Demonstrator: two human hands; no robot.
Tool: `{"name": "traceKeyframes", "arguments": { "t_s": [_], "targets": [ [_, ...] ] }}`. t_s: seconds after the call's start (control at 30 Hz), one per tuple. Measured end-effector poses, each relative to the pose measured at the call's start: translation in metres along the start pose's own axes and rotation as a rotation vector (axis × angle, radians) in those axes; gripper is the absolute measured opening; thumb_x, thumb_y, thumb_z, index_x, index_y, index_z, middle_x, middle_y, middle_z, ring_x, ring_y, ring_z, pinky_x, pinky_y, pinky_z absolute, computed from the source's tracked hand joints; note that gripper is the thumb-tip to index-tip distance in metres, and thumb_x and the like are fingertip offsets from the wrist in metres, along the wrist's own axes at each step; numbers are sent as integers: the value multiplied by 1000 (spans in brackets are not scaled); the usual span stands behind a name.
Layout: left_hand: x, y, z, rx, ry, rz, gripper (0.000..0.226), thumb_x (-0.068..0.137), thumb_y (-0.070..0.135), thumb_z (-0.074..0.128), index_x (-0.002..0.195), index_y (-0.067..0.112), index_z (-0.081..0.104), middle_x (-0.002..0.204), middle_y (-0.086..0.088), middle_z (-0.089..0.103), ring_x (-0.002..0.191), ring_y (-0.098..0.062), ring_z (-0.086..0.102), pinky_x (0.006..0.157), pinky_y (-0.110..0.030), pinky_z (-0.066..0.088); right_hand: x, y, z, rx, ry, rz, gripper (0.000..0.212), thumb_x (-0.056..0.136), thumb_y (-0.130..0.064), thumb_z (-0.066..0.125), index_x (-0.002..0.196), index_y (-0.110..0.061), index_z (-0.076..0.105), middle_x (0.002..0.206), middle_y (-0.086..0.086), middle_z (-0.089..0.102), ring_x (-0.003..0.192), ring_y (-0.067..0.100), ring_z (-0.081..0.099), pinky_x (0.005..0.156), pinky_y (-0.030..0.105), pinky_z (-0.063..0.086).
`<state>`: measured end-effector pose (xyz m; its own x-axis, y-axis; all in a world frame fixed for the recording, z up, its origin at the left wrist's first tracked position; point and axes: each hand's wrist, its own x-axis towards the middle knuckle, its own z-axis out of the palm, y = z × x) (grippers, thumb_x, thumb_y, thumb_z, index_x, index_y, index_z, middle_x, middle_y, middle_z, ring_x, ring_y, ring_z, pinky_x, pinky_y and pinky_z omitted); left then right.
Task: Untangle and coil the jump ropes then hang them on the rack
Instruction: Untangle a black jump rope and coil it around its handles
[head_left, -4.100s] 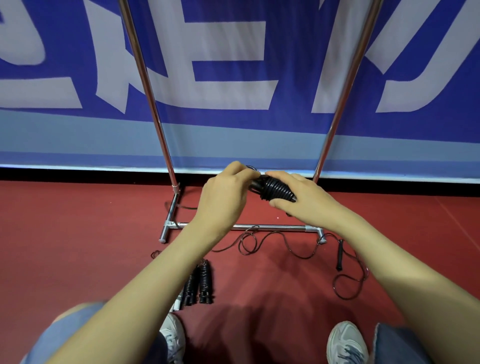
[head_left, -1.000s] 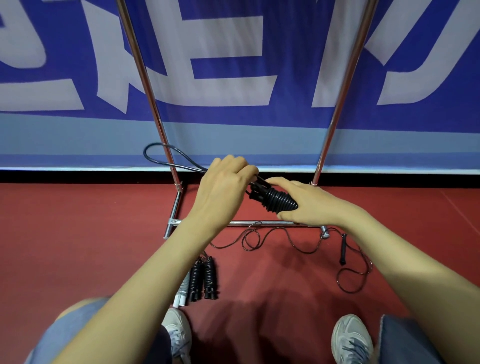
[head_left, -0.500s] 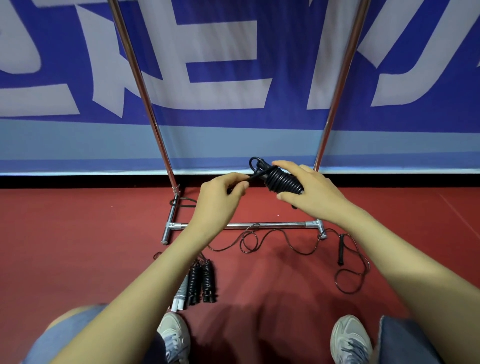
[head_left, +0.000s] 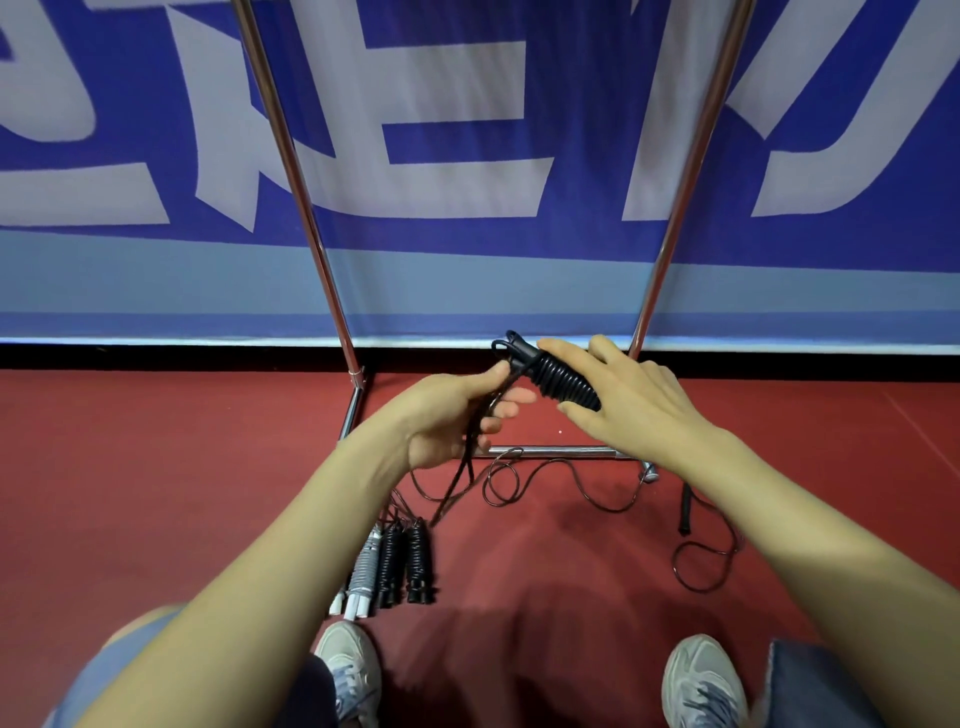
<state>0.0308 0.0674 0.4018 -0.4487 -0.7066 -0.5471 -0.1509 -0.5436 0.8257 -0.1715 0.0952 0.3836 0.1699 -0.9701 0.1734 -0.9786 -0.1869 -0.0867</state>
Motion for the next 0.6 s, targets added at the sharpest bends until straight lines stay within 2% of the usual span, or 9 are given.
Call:
{"name": "traceKeyframes", "arguments": {
  "t_s": [0.1,0.17,0.23,0.3,0.37,0.43,0.5,0.6],
  "targets": [
    [5,-2,2,29,52,80,25,94,33,56,91,14,72,61,12,50,56,-5,33,57,-22,26,0,3,4,-26,2,-17,69,93,-42,50,149,-47,10,111,-3,44,79,33,60,71,36,41],
    [4,0,3,95,183,268,20,92,26,61,87,11,74,59,13,53,56,-5,36,55,-20,27,1,3,7,-15,-36,-32,70,93,-42,51,150,-45,11,111,-5,43,82,32,60,70,35,39],
    [1,4,4,296,335,452,21,91,23,63,85,7,74,56,15,58,55,0,45,57,-15,34,1,0,11,66,-87,-55,72,91,-41,54,150,-45,13,101,-9,39,83,28,58,69,33,37],
    [0,5,4,458,433,551,19,92,25,62,83,12,74,62,14,61,62,2,51,59,-8,36,3,-2,14,231,-131,-59,75,88,-38,58,149,-47,16,99,-12,41,84,19,54,71,33,41],
    [-1,3,5,522,423,570,20,92,27,62,81,15,74,62,13,59,61,0,49,58,-11,36,7,0,15,425,-140,-39,79,85,-36,64,148,-50,18,111,-11,50,92,15,55,83,35,47],
    [-1,0,5,466,351,511,24,93,28,60,79,14,74,53,13,50,52,-4,40,54,-20,33,9,2,14,613,-121,-14,78,83,-33,69,144,-54,26,121,-6,54,98,15,57,90,37,49],
    [-1,0,3,361,298,461,26,94,28,58,78,13,73,51,12,43,50,-8,32,52,-24,25,10,4,12,714,-86,-4,73,80,-33,71,138,-56,34,120,-6,58,94,13,60,89,37,51],
    [-1,-2,1,409,257,445,24,97,25,54,81,16,70,55,9,43,53,-9,34,54,-24,27,10,6,7,715,-61,20,68,81,-33,71,136,-54,38,108,-3,62,80,10,60,80,29,51]
  ]
}}
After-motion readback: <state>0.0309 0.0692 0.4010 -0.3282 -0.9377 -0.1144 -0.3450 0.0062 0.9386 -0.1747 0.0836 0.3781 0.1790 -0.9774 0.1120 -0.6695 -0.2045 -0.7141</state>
